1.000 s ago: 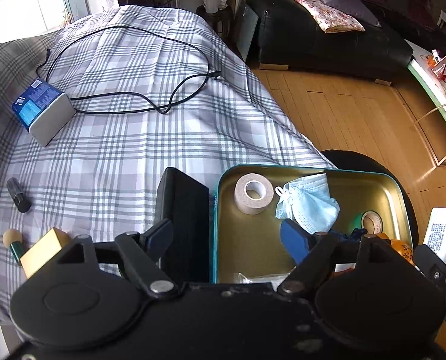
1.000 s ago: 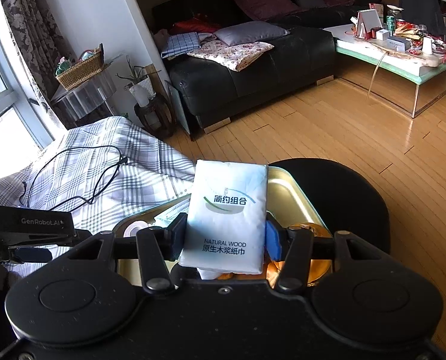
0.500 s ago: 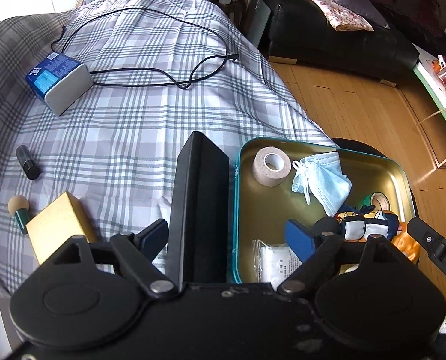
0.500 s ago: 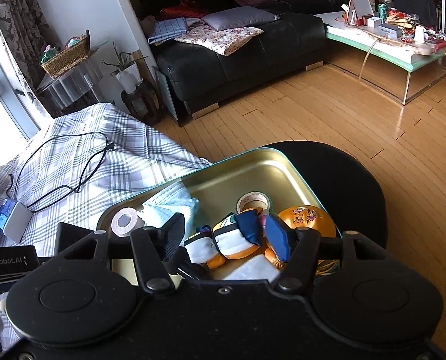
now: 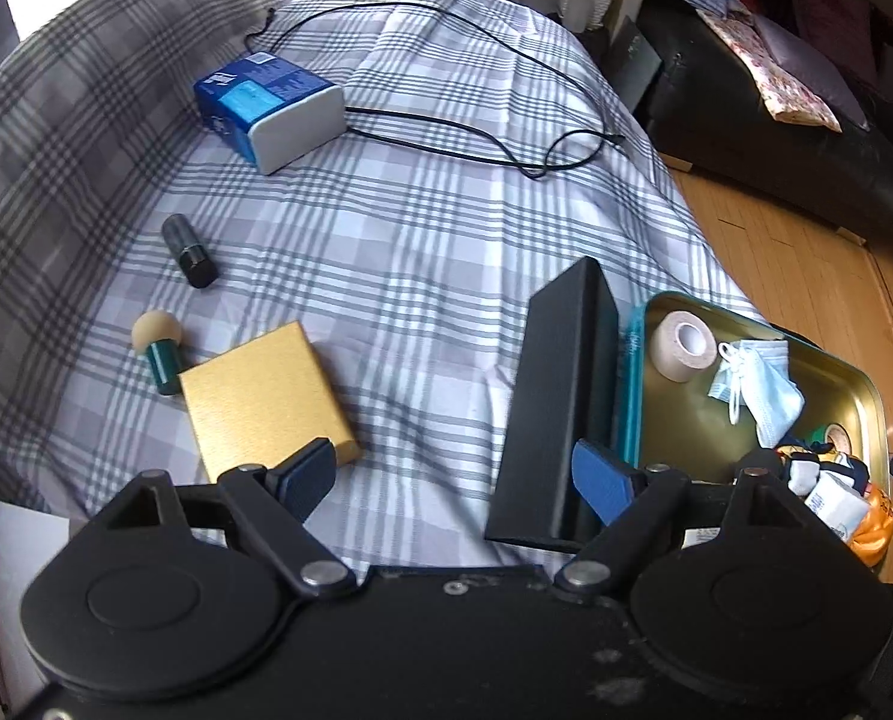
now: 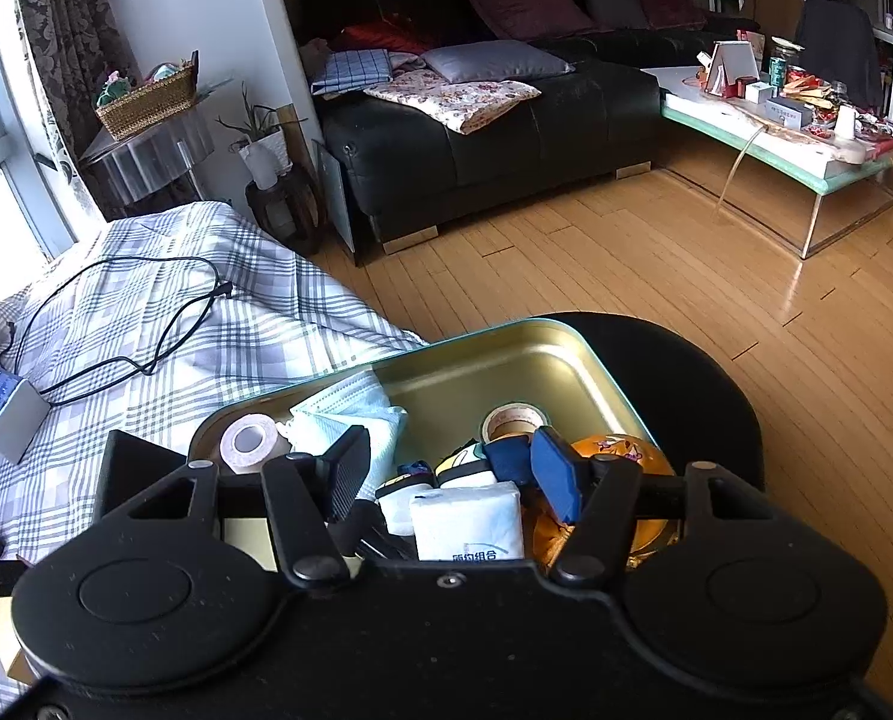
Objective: Organize soft objects
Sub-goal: 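Carry the tape roll and tissue pack into the gold tin and open both tools, then withdraw both tools from the tin back over the bed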
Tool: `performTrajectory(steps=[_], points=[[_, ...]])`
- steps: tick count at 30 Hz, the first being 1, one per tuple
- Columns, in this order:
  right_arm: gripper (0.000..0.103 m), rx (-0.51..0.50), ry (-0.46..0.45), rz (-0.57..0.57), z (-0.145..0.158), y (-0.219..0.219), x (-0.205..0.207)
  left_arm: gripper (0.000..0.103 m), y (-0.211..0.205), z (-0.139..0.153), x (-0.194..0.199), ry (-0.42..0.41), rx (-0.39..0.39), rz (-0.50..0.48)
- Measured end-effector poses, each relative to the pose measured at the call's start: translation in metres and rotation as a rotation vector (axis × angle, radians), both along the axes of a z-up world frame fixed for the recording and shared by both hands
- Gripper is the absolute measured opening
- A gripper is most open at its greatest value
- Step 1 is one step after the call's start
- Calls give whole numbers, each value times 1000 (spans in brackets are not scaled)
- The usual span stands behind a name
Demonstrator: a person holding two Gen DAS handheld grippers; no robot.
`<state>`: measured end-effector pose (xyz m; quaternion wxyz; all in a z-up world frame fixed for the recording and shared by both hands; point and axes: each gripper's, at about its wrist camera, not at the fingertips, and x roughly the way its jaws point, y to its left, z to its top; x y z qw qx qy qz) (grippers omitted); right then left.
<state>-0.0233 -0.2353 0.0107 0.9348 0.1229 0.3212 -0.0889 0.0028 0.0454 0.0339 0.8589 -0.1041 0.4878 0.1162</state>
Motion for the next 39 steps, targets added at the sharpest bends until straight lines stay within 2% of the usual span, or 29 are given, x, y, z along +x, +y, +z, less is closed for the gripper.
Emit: performTrajectory(steps=[11, 16, 23, 25, 30, 39], points=[[58, -33, 24, 11, 1, 7, 4, 92, 79, 5, -26, -2, 35, 184], [58, -93, 49, 16, 1, 17, 7, 93, 111, -1, -34, 13, 6, 247], [58, -231, 75, 44, 5, 41, 11, 97, 140, -9, -42, 24, -35, 286], [58, -243, 75, 59, 8, 50, 11, 99, 147, -12, -44, 29, -63, 292], [58, -205, 63, 137, 21, 81, 11, 100, 159, -15, -47, 37, -88, 310], [58, -198, -21, 375, 57, 165, 15, 100, 168, -18, -50, 34, -108, 324]])
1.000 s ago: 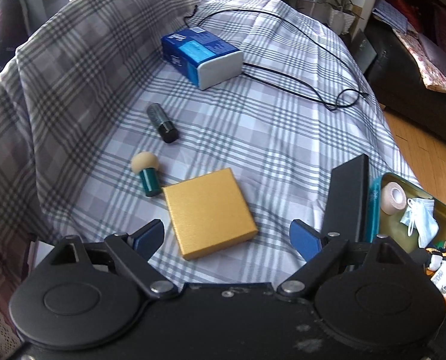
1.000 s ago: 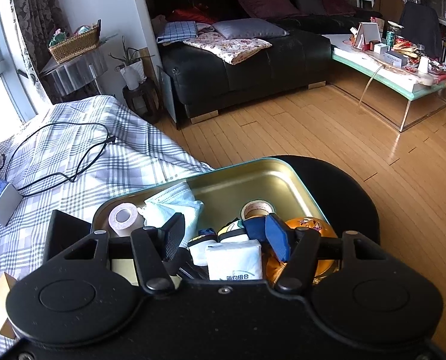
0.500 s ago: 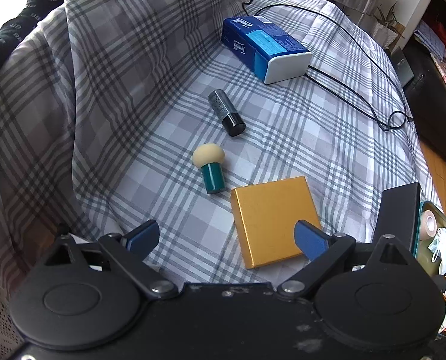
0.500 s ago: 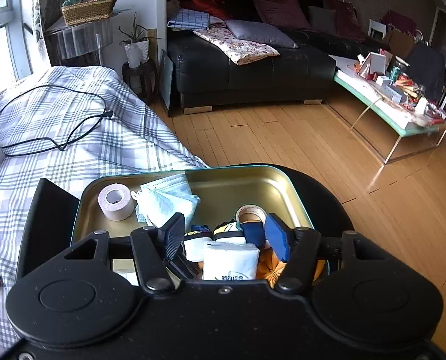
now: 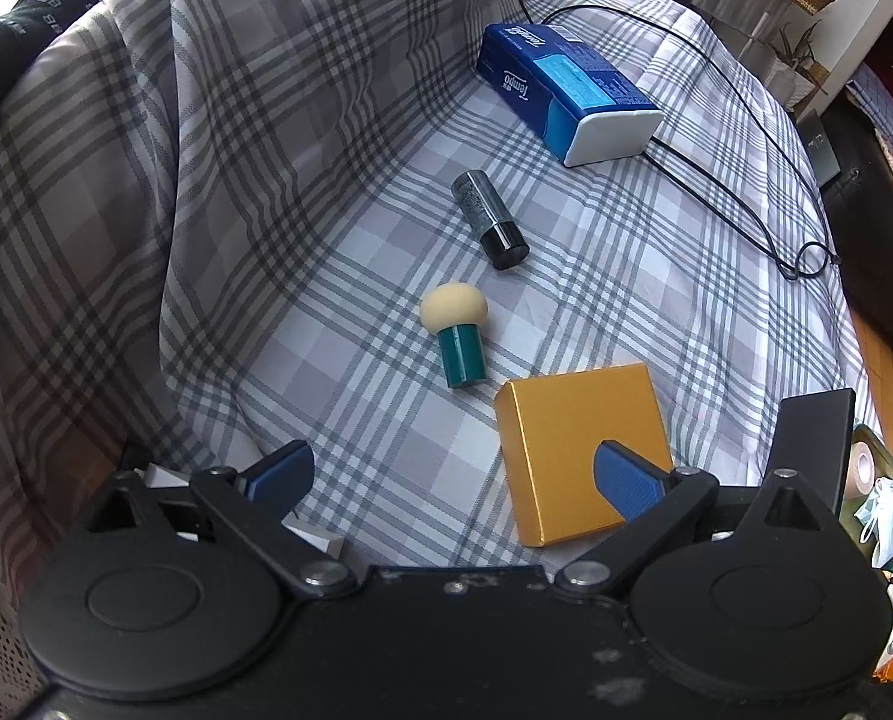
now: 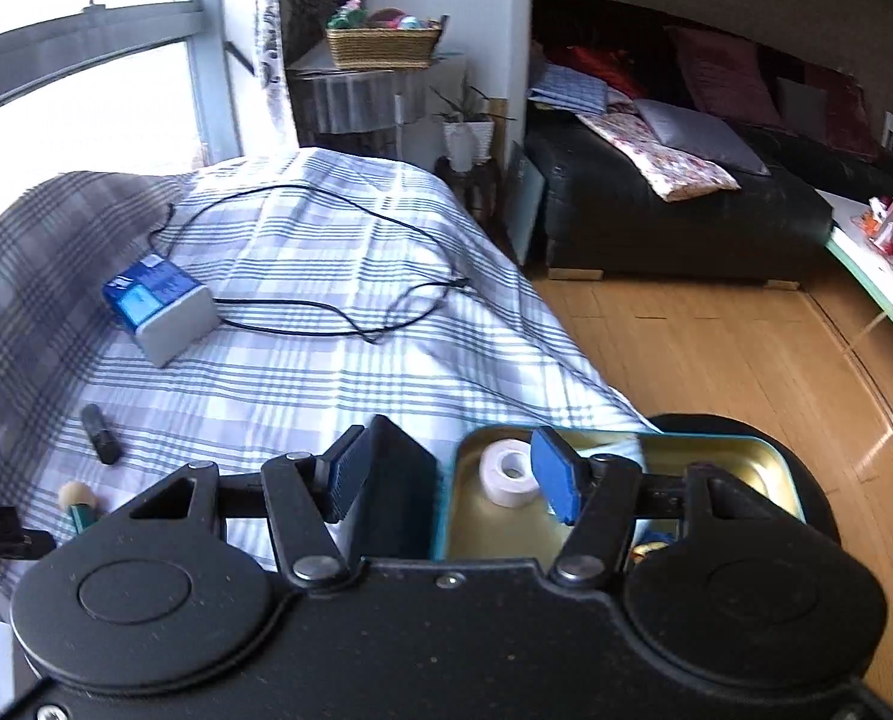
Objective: Organize soft objects
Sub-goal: 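Withdraw both tools from the tin back over the bed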
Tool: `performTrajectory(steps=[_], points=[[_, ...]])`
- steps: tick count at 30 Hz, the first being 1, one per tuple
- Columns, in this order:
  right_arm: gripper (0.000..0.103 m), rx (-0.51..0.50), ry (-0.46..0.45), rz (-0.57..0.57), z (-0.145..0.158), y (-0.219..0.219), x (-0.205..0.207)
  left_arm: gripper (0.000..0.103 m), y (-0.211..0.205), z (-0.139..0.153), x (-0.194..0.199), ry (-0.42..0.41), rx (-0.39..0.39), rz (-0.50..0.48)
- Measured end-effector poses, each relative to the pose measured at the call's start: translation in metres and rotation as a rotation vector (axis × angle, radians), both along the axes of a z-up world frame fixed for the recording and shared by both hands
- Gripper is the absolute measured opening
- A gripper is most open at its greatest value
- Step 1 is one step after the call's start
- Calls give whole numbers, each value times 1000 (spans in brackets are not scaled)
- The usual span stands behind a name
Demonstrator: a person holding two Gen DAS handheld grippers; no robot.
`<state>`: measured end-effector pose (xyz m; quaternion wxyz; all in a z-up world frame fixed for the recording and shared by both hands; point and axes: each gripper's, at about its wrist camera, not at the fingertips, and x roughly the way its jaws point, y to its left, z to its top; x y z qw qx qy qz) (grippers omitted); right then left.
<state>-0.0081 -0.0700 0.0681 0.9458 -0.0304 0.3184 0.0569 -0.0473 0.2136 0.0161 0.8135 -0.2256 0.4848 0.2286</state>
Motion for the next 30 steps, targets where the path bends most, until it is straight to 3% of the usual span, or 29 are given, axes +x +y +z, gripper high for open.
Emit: performTrajectory(steps=[6, 13, 18, 30], points=[[57, 6, 30, 164, 9, 50, 13, 100, -10, -7, 1, 10, -42, -22], [54, -35, 95, 315, -1, 101, 33, 100, -19, -10, -2, 10, -49, -11], [54, -103, 120, 378, -15, 130, 48, 100, -23, -7, -4, -1, -28, -11], [46, -143, 244, 516, -54, 186, 90, 100, -21, -7, -4, -11, -7, -2]])
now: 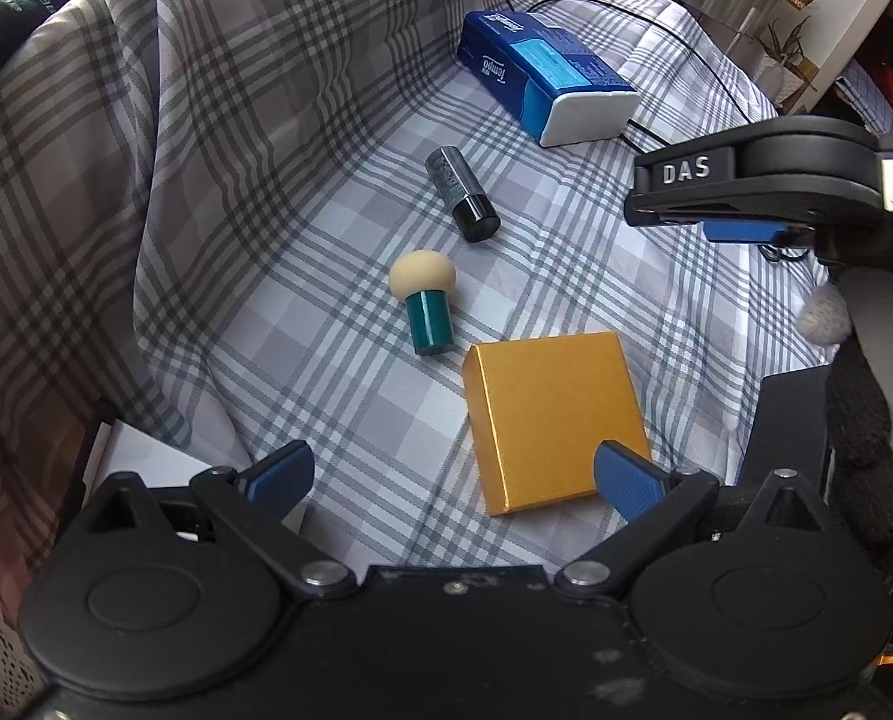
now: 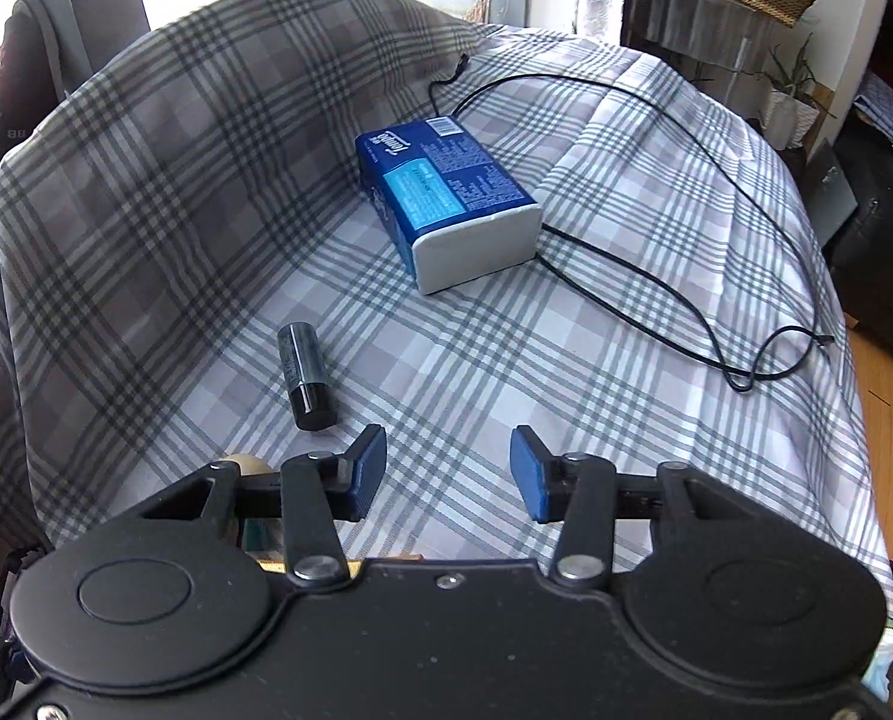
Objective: Organize soft objects
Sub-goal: 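Withdraw both tools from the tin back over the bed, then grasp the black-capped cylinder with the right tool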
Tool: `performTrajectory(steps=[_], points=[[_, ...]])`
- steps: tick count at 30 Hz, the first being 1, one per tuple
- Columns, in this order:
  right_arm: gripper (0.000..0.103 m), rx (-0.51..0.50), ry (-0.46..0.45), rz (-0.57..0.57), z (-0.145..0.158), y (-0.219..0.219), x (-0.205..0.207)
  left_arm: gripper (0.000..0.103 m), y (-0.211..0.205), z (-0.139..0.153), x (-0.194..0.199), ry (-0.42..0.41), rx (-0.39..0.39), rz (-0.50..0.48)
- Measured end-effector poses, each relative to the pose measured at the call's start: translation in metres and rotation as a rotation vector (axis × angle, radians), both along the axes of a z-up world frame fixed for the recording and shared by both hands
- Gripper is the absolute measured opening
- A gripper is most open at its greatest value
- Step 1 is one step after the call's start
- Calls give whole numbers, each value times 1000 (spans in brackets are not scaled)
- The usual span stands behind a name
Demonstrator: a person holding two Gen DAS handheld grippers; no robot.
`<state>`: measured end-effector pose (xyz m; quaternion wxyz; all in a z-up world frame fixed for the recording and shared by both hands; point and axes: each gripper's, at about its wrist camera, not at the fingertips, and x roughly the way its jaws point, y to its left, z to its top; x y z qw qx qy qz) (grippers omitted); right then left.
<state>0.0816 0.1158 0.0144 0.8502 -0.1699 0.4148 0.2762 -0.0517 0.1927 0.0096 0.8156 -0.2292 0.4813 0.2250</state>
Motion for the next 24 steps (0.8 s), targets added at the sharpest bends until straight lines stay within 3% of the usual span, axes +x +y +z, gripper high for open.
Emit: performTrajectory(steps=[13, 24], points=[[44, -57, 79, 187, -41, 57, 13, 100, -2, -9, 5, 21, 22, -15], [43, -160, 57, 300, -65, 90, 9, 100, 2, -12, 6, 24, 15, -23]])
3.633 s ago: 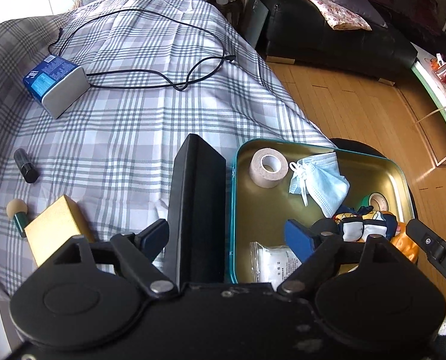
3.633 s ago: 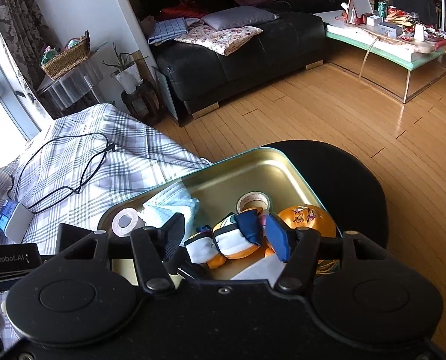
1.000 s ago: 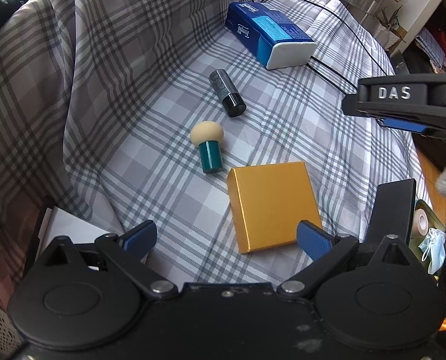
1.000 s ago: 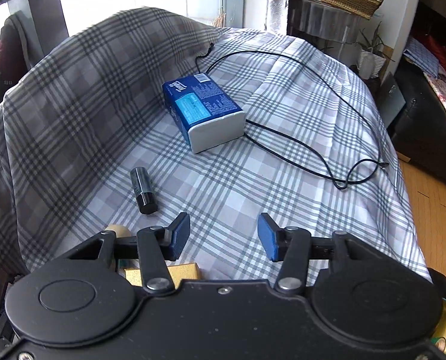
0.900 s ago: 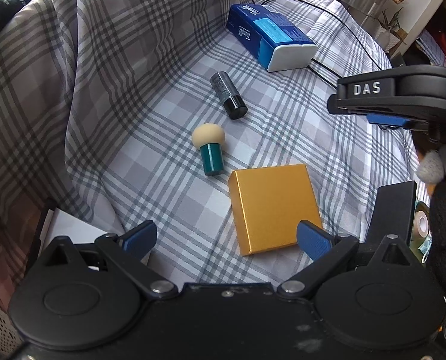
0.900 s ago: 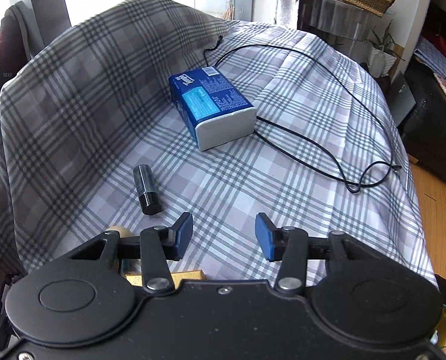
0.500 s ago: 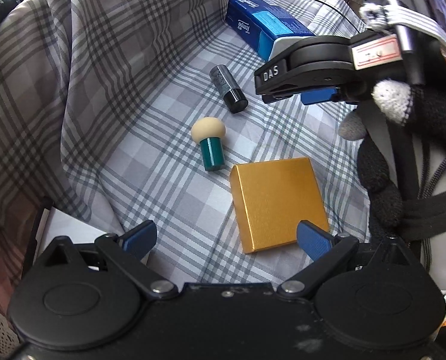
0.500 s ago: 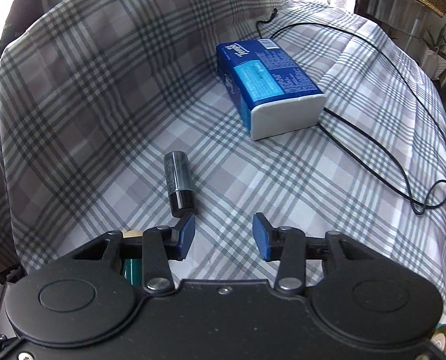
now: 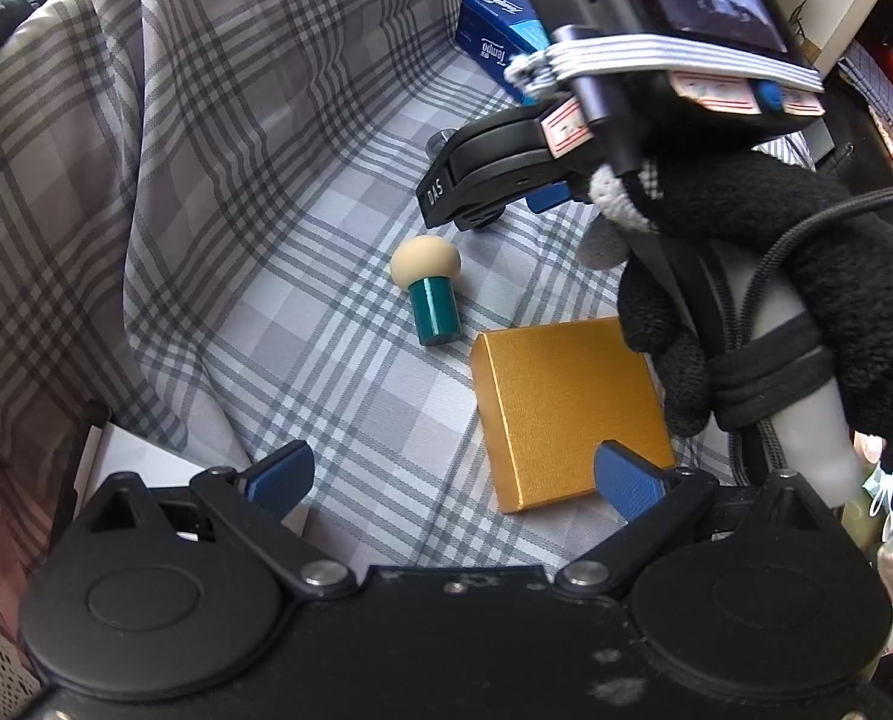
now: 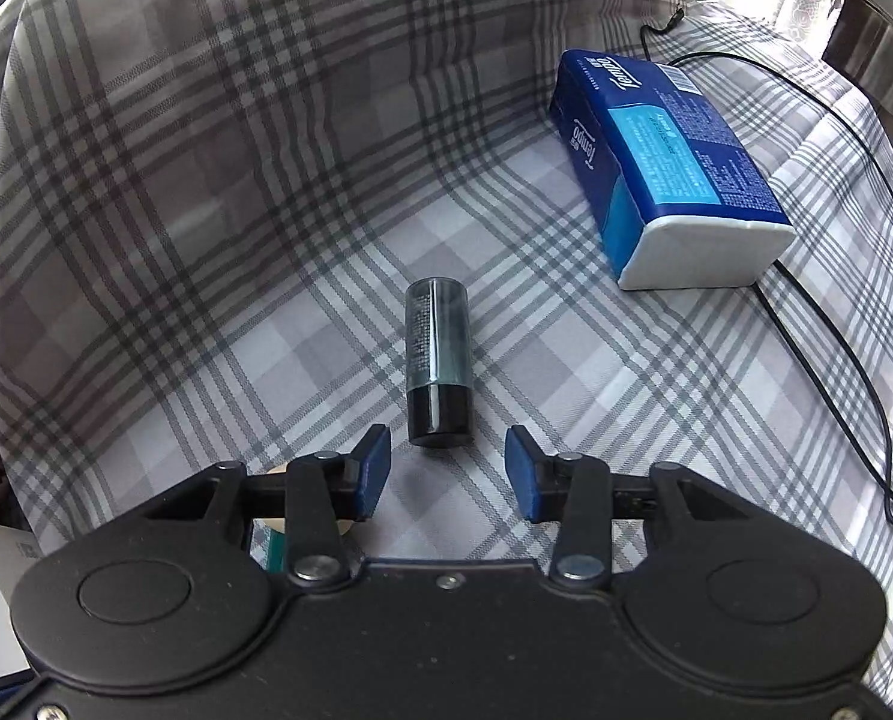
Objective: Organize soft objects
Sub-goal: 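Grasp the black-capped cylinder with the right tool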
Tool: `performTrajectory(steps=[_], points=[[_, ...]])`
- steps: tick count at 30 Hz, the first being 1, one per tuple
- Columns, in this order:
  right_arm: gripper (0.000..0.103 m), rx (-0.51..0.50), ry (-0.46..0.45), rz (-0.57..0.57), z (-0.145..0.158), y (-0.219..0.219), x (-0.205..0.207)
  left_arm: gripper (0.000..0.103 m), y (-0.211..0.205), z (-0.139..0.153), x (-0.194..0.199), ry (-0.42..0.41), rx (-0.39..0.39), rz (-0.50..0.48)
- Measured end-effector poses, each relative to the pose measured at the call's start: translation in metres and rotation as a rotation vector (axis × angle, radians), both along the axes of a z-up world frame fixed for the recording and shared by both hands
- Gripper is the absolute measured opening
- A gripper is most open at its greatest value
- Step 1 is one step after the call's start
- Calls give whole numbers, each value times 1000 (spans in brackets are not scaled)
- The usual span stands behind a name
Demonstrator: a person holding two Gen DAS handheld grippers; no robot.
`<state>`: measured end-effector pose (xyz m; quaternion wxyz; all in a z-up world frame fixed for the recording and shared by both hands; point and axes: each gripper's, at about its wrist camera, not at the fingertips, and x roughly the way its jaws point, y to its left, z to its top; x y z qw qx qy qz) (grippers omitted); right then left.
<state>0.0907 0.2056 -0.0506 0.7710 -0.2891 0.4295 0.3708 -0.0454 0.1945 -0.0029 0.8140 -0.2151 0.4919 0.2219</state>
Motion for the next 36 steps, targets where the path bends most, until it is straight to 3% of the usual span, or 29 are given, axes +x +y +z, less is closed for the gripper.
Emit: performTrajectory(steps=[10, 15, 18, 23, 31, 36], points=[[38, -21, -72, -153, -4, -9, 25, 100, 0, 2, -1, -6, -3, 0], [41, 72, 12, -164, 10, -18, 28, 100, 1, 3, -2, -8, -6, 6], [64, 118, 102, -205, 18, -13, 31, 100, 1, 4, -3, -15, -7, 9], [65, 150, 202, -224, 21, 4, 38, 100, 1, 9, -5, -27, 15, 22], [64, 85, 265, -248, 12, 19, 49, 100, 5, 26, -15, -93, 108, 99], [65, 64, 246, -260, 8, 27, 51, 100, 10, 37, -24, -141, 156, 161]])
